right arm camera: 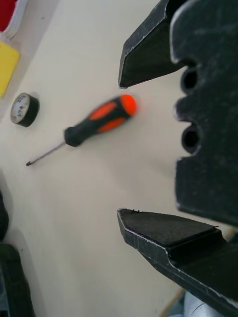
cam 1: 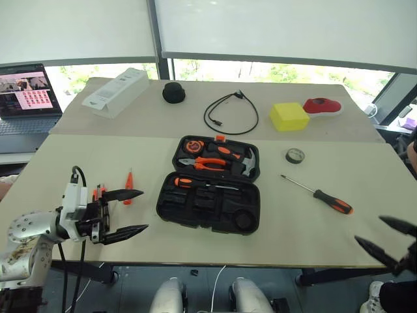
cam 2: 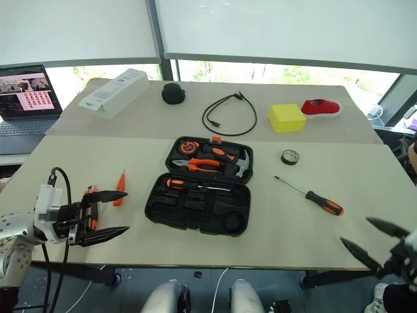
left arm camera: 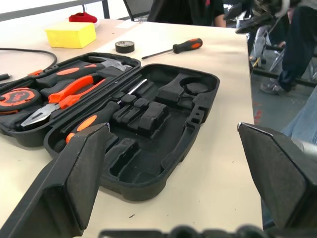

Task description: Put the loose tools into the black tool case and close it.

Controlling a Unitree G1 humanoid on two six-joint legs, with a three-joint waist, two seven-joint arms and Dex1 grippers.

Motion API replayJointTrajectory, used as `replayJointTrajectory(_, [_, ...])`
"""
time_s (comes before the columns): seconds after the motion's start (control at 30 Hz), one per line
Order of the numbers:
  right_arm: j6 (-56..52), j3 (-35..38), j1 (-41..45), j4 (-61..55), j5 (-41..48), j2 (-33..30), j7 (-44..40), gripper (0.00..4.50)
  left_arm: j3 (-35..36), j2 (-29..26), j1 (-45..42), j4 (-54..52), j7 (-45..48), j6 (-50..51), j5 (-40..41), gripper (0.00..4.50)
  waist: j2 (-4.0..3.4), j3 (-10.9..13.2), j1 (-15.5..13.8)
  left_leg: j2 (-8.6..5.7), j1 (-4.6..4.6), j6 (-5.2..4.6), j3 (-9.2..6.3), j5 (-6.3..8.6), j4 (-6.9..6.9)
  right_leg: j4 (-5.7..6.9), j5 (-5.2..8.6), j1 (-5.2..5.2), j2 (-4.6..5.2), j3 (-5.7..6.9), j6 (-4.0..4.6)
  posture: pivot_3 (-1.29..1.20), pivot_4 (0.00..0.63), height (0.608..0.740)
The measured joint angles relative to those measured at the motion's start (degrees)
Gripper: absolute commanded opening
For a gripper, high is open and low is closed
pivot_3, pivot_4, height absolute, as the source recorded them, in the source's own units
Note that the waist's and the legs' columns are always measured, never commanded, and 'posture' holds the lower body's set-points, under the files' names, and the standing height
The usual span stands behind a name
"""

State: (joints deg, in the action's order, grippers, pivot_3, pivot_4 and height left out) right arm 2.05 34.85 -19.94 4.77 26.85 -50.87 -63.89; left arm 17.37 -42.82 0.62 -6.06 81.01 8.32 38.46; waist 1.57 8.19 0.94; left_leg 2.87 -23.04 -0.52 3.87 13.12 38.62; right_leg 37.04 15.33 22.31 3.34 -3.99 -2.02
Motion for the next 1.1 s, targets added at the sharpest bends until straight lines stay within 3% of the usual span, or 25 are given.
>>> replayJointTrajectory(0.13, [-11.4,-11.5,12.9,5.0,-5.0,-7.6,0.2,4.50,-1.9,0.6,-2.3,-4.4,-1.2,2.2,1.7,4.45,0.01,0.0,-0.2,-0.05,-0.12,-0.01,0.07,0.00,-0.01,-0.02,-0.06,0.08,0.01,-0.02,-0.09,0.00,0.150,0.740])
replayJointTrajectory(0.3, [-16.5,-24.5,29.8,16.0,-12.4,-8.1,0.3,4.50,-5.8,2.3,-4.2,-9.8,-3.0,4.4,2.7,4.45,0.00,0.0,-0.3,-0.11,-0.26,-0.02,0.22,0.00,-0.01,-0.04,-0.08,0.19,-0.03,0.00,-0.18,0.00,0.150,0.740])
replayJointTrajectory(0.4, [-16.8,-29.2,36.7,22.2,-15.7,-7.6,0.2,3.84,-6.3,2.3,-3.9,-11.6,-3.8,5.2,3.4,4.50,-0.01,0.0,-0.2,-0.12,-0.29,-0.03,0.23,0.01,-0.11,-0.04,-0.08,0.25,-0.04,0.00,-0.18,0.00,0.150,0.740])
replayJointTrajectory(0.67, [-16.9,-33.1,40.1,26.3,-17.7,-7.1,-3.8,1.05,-6.1,2.2,-0.7,-13.4,-4.6,5.9,3.9,4.50,-0.01,0.0,-0.2,-0.13,-0.26,-0.03,0.26,0.01,-0.22,-0.07,-0.08,0.25,-0.02,0.00,-0.18,0.00,0.150,0.740])
replayJointTrajectory(0.83, [-16.0,-31.4,40.1,23.5,-15.3,-7.4,-7.9,0.99,-4.8,2.0,0.1,-13.4,-5.5,5.9,4.0,4.50,-0.08,0.1,-0.2,-0.12,-0.26,-0.04,0.27,0.01,-0.22,-0.06,-0.08,0.28,-0.02,0.00,-0.19,0.00,0.150,0.740])
replayJointTrajectory(0.97, [-21.7,-29.3,42.0,7.8,-7.0,-7.6,-13.0,0.99,-2.5,1.8,2.3,-13.2,-6.2,5.6,4.1,4.50,-0.19,0.1,0.8,-0.02,-0.22,-0.03,0.02,0.01,-0.35,-0.02,-0.08,0.37,-0.10,-0.06,-0.15,0.00,0.150,0.740])
replayJointTrajectory(1.1, [-34.5,-32.5,48.8,-9.2,-0.2,-3.4,-10.4,0.99,0.2,1.7,5.5,-11.7,-6.6,5.1,3.7,4.50,-0.09,0.2,1.3,0.04,-0.23,-0.02,-0.10,0.02,-0.39,0.01,-0.05,0.41,-0.13,0.01,-0.08,0.00,0.150,0.740])
